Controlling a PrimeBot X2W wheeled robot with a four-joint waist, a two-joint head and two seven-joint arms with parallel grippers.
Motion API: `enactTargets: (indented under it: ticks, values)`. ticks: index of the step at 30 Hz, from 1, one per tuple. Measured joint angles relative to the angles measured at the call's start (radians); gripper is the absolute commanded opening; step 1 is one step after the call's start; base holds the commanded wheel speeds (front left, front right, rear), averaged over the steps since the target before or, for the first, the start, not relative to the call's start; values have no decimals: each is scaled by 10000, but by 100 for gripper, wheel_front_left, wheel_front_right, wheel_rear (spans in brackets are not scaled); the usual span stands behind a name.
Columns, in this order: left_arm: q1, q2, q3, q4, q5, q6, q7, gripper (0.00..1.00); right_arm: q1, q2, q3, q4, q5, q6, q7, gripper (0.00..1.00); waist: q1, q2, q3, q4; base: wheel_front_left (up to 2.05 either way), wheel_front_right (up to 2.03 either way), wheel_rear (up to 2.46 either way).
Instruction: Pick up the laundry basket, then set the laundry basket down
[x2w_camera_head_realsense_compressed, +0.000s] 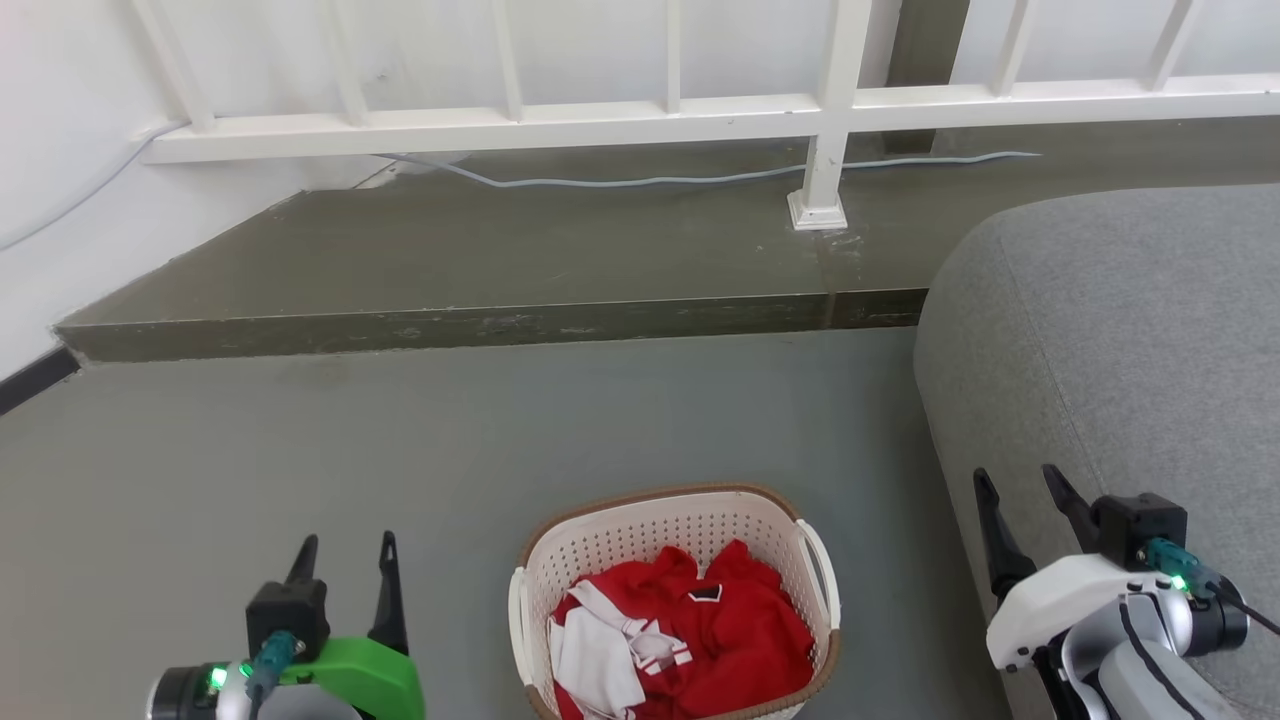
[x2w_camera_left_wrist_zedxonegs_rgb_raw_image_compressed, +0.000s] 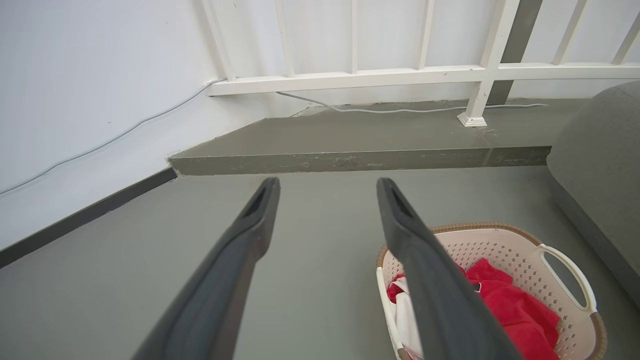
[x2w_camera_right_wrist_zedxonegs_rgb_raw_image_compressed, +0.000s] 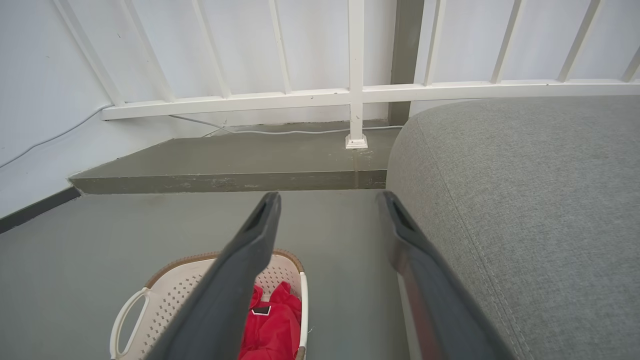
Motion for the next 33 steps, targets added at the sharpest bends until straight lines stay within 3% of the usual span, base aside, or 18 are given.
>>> enactTargets:
  ticks: [33]
  values:
    - [1237,-407,462,-1833,961,73,0,100,1123,658,-1011,-1189,-777,0,0,100,0,0,35,-40,0,0,0]
